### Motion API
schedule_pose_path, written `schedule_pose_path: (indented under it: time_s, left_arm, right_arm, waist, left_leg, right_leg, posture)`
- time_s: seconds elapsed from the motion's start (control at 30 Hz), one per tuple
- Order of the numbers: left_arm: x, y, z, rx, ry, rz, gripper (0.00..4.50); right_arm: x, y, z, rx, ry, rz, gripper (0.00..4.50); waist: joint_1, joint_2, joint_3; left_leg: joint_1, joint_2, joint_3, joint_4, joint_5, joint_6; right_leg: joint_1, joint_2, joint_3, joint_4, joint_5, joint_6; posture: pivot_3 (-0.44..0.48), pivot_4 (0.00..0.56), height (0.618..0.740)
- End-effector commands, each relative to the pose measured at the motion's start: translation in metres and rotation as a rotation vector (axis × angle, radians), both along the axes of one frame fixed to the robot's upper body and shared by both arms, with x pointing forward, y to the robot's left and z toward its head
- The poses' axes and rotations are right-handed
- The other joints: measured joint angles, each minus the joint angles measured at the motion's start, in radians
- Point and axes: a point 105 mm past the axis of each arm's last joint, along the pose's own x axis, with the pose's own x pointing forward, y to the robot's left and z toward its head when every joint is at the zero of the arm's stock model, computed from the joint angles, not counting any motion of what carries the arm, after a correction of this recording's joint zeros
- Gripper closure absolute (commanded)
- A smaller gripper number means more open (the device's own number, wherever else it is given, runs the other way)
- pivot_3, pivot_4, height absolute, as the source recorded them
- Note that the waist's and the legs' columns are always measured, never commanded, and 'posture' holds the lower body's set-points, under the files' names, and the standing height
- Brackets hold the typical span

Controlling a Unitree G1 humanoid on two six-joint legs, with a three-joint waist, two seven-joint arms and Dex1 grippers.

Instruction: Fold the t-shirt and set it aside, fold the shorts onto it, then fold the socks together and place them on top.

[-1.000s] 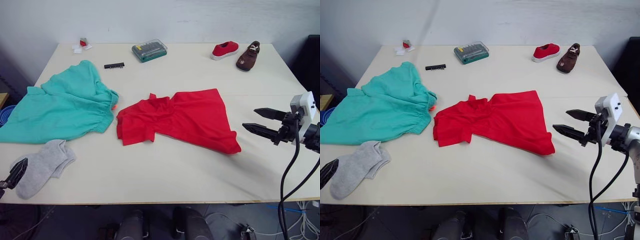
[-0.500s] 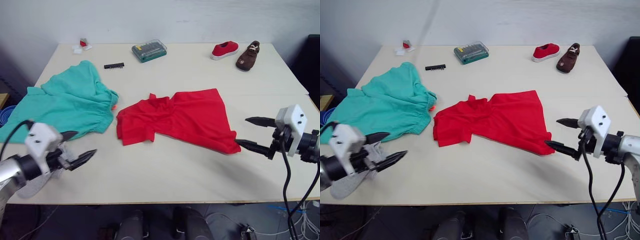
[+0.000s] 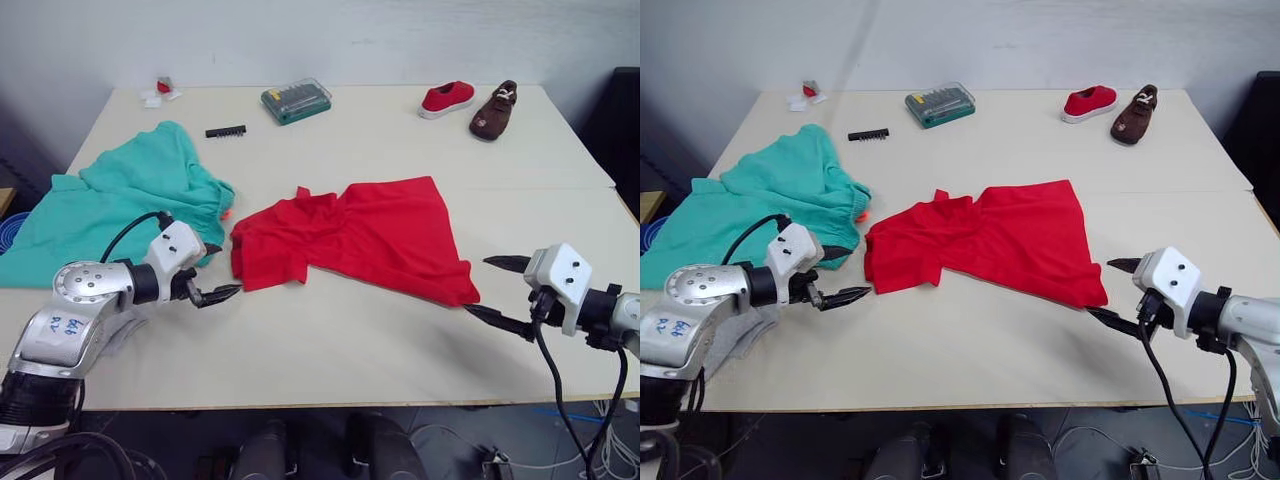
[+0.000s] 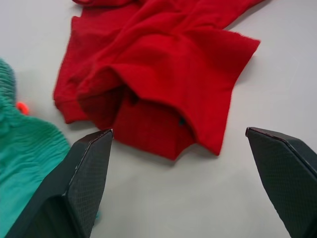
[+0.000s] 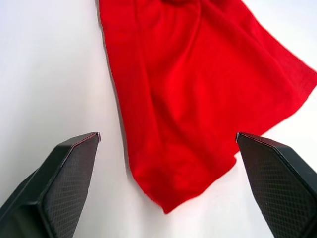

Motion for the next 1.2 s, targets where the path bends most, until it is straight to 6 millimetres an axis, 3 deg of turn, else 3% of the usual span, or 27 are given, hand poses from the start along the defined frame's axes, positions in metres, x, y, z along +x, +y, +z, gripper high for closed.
schedule_pose_path:
  time_s: [0.03, 0.2, 0.3, 0.43, 0.53, 0.73, 0.83, 0.93, 1.2]
  left_arm:
    - [-0.002, -0.004, 0.010, -0.130, 0.032, -0.006, 0.00]
    - [0.005, -0.009, -0.007, -0.181, 0.110, 0.024, 0.00]
    - [0.012, -0.016, -0.011, -0.209, 0.121, 0.033, 0.62]
    - [0.012, -0.033, -0.016, -0.248, 0.161, -0.023, 1.93]
    - [0.016, -0.035, -0.018, -0.226, 0.158, -0.010, 2.87]
    - [0.022, -0.036, -0.016, -0.222, 0.134, -0.001, 2.87]
    - [0.015, -0.043, -0.014, -0.248, 0.152, -0.058, 3.44]
    - [0.010, -0.044, -0.015, -0.260, 0.186, -0.080, 4.40]
    - [0.000, -0.022, -0.010, -0.250, 0.240, -0.065, 4.46]
  right_arm:
    - [0.001, 0.009, 0.013, 0.036, -0.057, 0.021, 0.02]
    - [0.003, 0.010, 0.012, 0.037, -0.061, 0.021, 0.02]
    - [0.004, 0.012, 0.011, 0.040, -0.061, 0.023, 0.00]
    - [0.005, 0.012, 0.009, 0.049, -0.060, 0.020, 0.00]
    - [0.005, 0.011, 0.008, 0.051, -0.056, 0.014, 0.00]
    - [0.004, 0.010, 0.006, 0.057, -0.052, 0.005, 0.00]
    - [0.003, 0.009, 0.004, 0.060, -0.048, -0.003, 0.00]
    - [0.002, 0.007, 0.001, 0.055, -0.044, -0.009, 0.00]
    - [-0.001, 0.002, -0.001, 0.024, -0.046, -0.015, 0.00]
  waist:
    - [0.002, 0.000, 0.000]
    - [0.004, 0.000, 0.000]
    - [0.005, -0.001, 0.000]
    - [0.005, -0.001, 0.000]
    - [0.003, -0.001, 0.000]
    - [0.003, -0.001, 0.000]
    - [0.003, -0.001, 0.000]
    - [0.003, -0.001, 0.000]
    - [0.001, -0.001, 0.000]
  left_leg:
    - [0.000, 0.000, 0.000, 0.001, 0.000, 0.000]
    - [0.000, 0.000, -0.001, 0.002, 0.000, 0.000]
    - [0.000, -0.001, -0.001, 0.003, 0.000, 0.001]
    - [0.000, 0.000, -0.001, 0.004, 0.000, 0.001]
    - [0.000, 0.000, -0.001, 0.004, 0.000, 0.001]
    - [0.000, 0.000, -0.001, 0.006, 0.000, 0.001]
    - [0.000, 0.000, -0.001, 0.007, 0.000, 0.001]
    - [0.000, 0.000, -0.001, 0.007, 0.000, 0.001]
    - [0.000, 0.000, -0.001, 0.008, 0.000, 0.001]
  right_leg:
    - [0.000, 0.000, 0.000, 0.000, 0.000, 0.000]
    - [0.001, 0.000, 0.000, 0.001, 0.000, 0.001]
    - [0.002, 0.000, 0.000, 0.001, 0.000, 0.001]
    - [0.002, 0.000, 0.000, 0.001, 0.000, 0.001]
    - [0.002, 0.000, 0.000, 0.002, 0.000, 0.001]
    - [0.002, 0.000, 0.000, 0.003, 0.000, 0.001]
    - [0.002, 0.000, 0.000, 0.003, 0.000, 0.001]
    - [0.002, 0.000, 0.000, 0.004, 0.000, 0.001]
    - [0.002, 0.000, 0.001, 0.005, 0.000, 0.001]
  posture:
    - [0.000, 0.150, 0.740]
    - [0.000, 0.150, 0.740]
    - [0.000, 0.150, 0.740]
    - [0.000, 0.150, 0.740]
    - [0.000, 0.150, 0.740]
    - [0.000, 0.150, 0.740]
    - [0.000, 0.150, 0.740]
    - [0.000, 0.150, 0.740]
    - [0.000, 0.150, 0.740]
